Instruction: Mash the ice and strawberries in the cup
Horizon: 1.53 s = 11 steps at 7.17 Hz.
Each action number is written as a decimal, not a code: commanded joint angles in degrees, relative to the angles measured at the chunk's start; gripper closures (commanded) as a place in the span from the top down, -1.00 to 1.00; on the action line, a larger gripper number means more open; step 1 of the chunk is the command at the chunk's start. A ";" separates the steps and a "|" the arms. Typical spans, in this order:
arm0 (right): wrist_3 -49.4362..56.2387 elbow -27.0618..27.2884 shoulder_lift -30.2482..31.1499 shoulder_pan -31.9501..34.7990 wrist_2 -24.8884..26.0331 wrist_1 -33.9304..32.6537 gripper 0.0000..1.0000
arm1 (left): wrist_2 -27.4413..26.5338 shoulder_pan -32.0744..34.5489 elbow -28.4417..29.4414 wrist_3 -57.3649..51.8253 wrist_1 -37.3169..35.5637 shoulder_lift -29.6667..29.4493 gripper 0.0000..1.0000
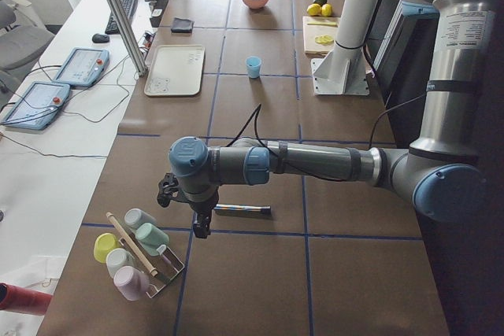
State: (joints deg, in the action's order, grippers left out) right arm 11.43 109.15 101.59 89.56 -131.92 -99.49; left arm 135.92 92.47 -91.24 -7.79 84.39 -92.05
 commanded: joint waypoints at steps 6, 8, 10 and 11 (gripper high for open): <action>-0.10 -0.25 -0.25 0.00 0.09 0.00 0.99 | 0.84 0.44 1.50 0.23 6.23 3.19 1.00; -0.10 -0.25 -0.34 0.00 0.09 0.00 0.99 | 0.84 0.44 1.50 0.15 6.23 4.07 1.00; -0.10 -0.25 -0.34 0.00 0.09 0.00 0.99 | 0.75 0.44 1.32 0.23 6.14 4.08 1.00; -0.10 -0.25 -0.34 0.00 0.09 0.00 0.99 | 0.75 0.44 1.33 0.15 6.14 4.07 1.00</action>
State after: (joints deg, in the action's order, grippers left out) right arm 11.34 108.89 101.26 89.56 -131.84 -99.49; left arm 136.70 92.90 -89.97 -7.61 90.54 -88.01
